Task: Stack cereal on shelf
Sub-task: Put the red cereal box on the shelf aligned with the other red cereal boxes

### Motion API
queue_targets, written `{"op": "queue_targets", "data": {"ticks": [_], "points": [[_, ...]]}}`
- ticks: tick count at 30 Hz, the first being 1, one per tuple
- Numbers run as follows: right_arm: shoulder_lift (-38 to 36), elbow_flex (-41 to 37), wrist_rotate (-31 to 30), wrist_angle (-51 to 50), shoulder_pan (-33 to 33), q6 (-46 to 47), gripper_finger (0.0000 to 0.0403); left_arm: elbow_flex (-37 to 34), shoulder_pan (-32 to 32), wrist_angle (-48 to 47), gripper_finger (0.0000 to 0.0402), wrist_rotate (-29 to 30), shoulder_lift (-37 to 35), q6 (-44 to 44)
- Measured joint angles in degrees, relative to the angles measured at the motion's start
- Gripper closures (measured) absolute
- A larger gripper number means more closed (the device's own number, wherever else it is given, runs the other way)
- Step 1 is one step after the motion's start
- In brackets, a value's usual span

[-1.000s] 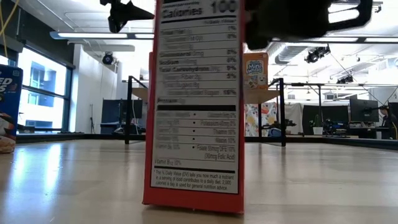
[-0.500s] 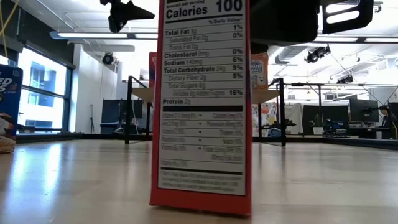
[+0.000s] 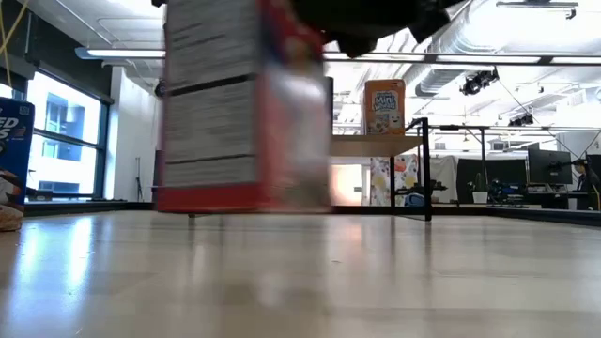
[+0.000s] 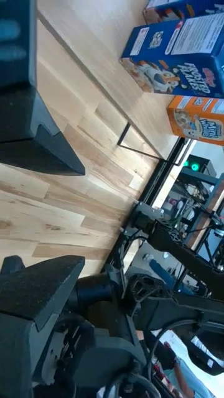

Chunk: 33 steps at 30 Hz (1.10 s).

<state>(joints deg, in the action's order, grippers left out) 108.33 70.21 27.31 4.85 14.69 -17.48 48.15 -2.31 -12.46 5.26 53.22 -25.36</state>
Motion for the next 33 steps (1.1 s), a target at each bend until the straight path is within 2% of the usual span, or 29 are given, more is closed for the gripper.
{"op": "queue_targets", "data": {"ticks": [6,14,22,30,33], "points": [[0.0,3.6,-6.0,-4.5,-1.5,0.1,0.0221,0.0,0.0,-0.1,0.0190,0.2,-0.4,3.2],[0.0,6.4,-7.6,-6.4,-5.4,1.0,0.0221,0.1,-2.3,-0.2,0.0190,5.4,-1.3,9.4],[0.0,8.4,-7.6,-8.0,-11.4,2.4,0.0221,0.1,-8.0,0.3,0.0190,6.5,-3.6,15.0],[0.0,13.8,-7.8,-10.5,-17.7,4.2,0.0221,0.1,-13.3,2.1,0.0190,8.5,-5.7,18.2],[0.0,16.4,-10.5,-13.4,-19.4,5.0,0.0221,0.1,-14.8,2.8,0.0190,9.0,-6.1,19.9]]}}
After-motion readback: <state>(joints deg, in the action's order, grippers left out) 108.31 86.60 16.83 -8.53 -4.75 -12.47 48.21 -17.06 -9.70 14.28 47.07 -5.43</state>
